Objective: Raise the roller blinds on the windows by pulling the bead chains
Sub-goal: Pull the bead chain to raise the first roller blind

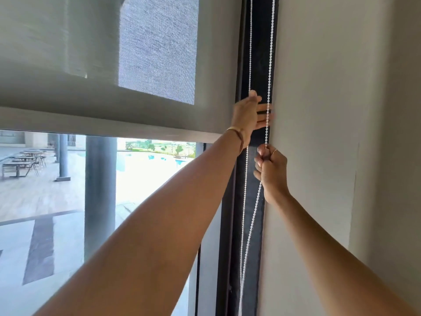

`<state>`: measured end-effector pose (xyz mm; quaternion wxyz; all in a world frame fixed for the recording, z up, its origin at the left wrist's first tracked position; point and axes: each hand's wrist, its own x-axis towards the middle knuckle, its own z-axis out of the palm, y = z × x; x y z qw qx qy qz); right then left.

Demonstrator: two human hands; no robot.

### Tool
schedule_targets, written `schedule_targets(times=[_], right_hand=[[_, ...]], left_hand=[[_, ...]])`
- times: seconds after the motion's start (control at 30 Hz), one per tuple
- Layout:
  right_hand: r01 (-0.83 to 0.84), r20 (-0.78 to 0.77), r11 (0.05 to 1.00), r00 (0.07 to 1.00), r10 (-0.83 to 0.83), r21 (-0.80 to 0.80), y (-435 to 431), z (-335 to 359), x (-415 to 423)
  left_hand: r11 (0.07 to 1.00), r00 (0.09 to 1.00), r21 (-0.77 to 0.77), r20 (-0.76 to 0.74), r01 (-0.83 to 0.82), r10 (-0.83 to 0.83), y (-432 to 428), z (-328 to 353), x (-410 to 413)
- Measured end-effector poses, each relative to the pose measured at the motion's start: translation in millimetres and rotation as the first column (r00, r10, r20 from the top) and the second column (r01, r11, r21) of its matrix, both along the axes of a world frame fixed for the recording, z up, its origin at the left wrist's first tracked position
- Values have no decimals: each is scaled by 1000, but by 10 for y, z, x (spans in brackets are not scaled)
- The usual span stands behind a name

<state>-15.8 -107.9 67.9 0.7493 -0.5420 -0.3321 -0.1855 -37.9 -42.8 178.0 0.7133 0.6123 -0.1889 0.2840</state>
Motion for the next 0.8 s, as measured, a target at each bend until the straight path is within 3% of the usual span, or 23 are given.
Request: schedule_targets(times=[0.33, 0.8], right_hand=[[-3, -54, 999, 999, 1, -41, 32, -257, 100], [-23, -39, 997, 999, 20, -73, 20, -233, 203]], left_hand=[[999, 998, -29, 55, -25, 26, -136, -302, 143], [989, 991, 79, 47, -127, 123, -62, -371, 180]])
